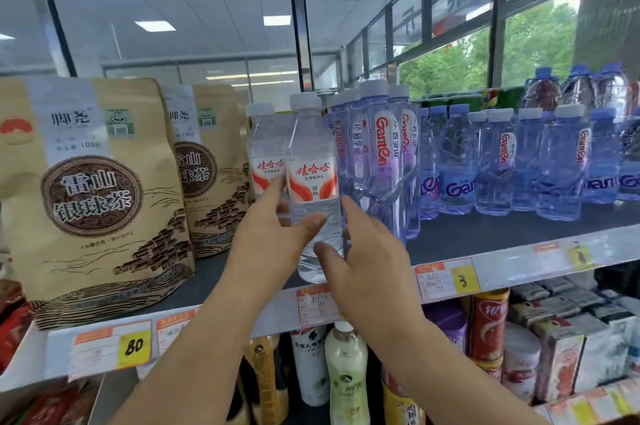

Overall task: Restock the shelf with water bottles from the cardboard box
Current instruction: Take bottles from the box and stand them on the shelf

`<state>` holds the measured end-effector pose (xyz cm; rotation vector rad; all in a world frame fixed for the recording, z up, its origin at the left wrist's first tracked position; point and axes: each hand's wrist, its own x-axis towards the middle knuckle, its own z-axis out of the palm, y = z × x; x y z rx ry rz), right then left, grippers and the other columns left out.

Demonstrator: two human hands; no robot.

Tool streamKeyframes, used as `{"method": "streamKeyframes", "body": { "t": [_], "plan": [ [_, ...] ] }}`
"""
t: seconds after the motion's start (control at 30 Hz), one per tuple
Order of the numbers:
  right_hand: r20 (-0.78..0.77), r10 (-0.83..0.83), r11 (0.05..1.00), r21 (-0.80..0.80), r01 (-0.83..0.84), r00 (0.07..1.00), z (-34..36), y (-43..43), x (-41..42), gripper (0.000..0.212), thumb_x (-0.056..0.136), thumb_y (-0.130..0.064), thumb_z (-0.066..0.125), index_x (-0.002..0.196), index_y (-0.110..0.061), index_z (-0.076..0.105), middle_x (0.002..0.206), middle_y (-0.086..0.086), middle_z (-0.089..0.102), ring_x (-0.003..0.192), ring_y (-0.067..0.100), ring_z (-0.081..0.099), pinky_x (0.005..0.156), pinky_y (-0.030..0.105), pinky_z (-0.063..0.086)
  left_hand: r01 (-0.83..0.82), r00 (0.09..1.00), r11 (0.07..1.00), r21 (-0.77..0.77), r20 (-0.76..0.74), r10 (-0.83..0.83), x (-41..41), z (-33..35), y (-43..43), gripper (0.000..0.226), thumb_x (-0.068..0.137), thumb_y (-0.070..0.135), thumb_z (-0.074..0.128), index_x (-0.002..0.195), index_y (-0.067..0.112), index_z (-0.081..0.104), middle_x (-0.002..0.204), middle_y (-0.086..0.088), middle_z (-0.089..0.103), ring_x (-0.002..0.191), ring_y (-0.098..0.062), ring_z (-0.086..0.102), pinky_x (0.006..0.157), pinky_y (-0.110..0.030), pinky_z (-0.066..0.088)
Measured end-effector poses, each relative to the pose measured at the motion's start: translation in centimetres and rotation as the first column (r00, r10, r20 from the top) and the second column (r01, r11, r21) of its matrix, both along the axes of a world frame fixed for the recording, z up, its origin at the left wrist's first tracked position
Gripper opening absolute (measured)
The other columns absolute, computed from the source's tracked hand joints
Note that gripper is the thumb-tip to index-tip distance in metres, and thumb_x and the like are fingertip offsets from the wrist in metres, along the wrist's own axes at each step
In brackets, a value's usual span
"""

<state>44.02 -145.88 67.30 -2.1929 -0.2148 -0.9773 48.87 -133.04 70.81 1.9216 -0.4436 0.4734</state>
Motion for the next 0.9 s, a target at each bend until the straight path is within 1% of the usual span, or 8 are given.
{"method": "streamKeyframes", "body": {
  "t": [0.07,0.1,0.2,0.33,0.63,0.73,0.8,0.9],
  "plan": [
    [0.030,-0.013,1.000,-0.002,0.013,0.999,-0.7,-0.6,-0.1,0.050,0.094,-0.029,0.064,0.140,-0.026,0.046,0.120,-0.009,0.055,0.106,0.011,0.056,0.083,0.022,0.043,-0.039,0.999,0.999,0.023,-0.005,0.039,-0.1,-0.5,-0.2,0.078,0.079,0.040,0.077,0.144,0.047,0.034,0.116,0.011,0.063,0.107,-0.011,0.063,0.095,-0.038,0.051],
    [0.055,-0.023,1.000,0.003,0.023,0.998,-1.0,-0.8,0.0,0.045,0.093,-0.027,0.065,0.136,-0.024,0.051,0.120,-0.006,0.056,0.102,0.011,0.058,0.082,0.022,0.045,-0.048,0.999,0.999,0.009,-0.010,0.049,-0.1,-0.6,-0.4,0.076,0.079,0.039,0.078,0.143,0.048,0.036,0.116,0.011,0.063,0.107,-0.011,0.063,0.094,-0.038,0.051],
    [0.168,-0.037,0.999,0.026,0.033,0.985,-1.7,-1.3,0.2,0.027,0.091,-0.022,0.067,0.117,-0.019,0.064,0.108,-0.004,0.061,0.088,0.012,0.061,0.074,0.030,0.053,-0.072,0.997,0.997,-0.007,-0.009,0.072,-0.3,-0.6,-1.4,0.057,0.080,0.031,0.078,0.127,0.046,0.050,0.115,0.015,0.062,0.107,-0.011,0.062,0.093,-0.037,0.052],
    [0.254,-0.014,0.999,0.047,0.002,0.967,-2.7,-2.2,0.3,0.017,0.090,-0.027,0.063,0.101,-0.016,0.069,0.095,-0.006,0.062,0.079,0.008,0.059,0.065,0.032,0.053,-0.082,0.997,0.997,0.003,-0.014,0.082,0.1,-0.6,-2.4,0.063,0.081,0.031,0.077,0.137,0.038,0.047,0.123,0.012,0.061,0.109,-0.011,0.059,0.097,-0.040,0.050],
    [0.244,0.015,0.997,0.075,-0.034,0.970,-3.2,-3.0,0.2,0.016,0.090,-0.027,0.062,0.098,-0.015,0.071,0.095,-0.008,0.062,0.080,0.007,0.059,0.067,0.022,0.050,-0.104,0.994,0.994,0.031,-0.019,0.105,0.1,-0.6,-3.0,0.064,0.082,0.035,0.075,0.139,0.037,0.046,0.124,0.011,0.061,0.109,-0.014,0.060,0.097,-0.042,0.050],
    [0.224,0.007,0.998,0.057,-0.021,0.974,-3.1,-2.9,0.0,0.015,0.090,-0.026,0.064,0.098,-0.015,0.071,0.095,-0.007,0.062,0.080,0.006,0.058,0.069,0.019,0.048,-0.087,0.996,0.996,0.032,-0.025,0.088,-0.2,-0.6,-3.0,0.063,0.083,0.032,0.075,0.139,0.036,0.047,0.126,0.011,0.060,0.112,-0.013,0.060,0.098,-0.039,0.049],
    [0.201,-0.006,0.999,0.049,-0.004,0.980,-3.0,-2.9,-0.3,0.013,0.090,-0.025,0.066,0.098,-0.016,0.070,0.095,-0.008,0.062,0.081,0.006,0.056,0.070,0.016,0.046,-0.075,0.996,0.997,0.024,-0.040,0.076,-0.7,-0.8,-2.9,0.069,0.083,0.029,0.075,0.143,0.036,0.042,0.131,0.010,0.056,0.116,-0.013,0.057,0.098,-0.034,0.047],
    [0.181,-0.027,0.998,0.056,0.017,0.983,-2.8,-3.1,-1.2,0.014,0.089,-0.023,0.069,0.101,-0.015,0.070,0.097,-0.007,0.061,0.082,0.004,0.055,0.073,0.017,0.047,-0.067,0.996,0.998,0.005,-0.054,0.067,-2.3,-1.1,-2.7,0.080,0.083,0.026,0.076,0.150,0.037,0.032,0.139,0.005,0.051,0.120,-0.014,0.054,0.100,-0.038,0.048]
  ]
}}
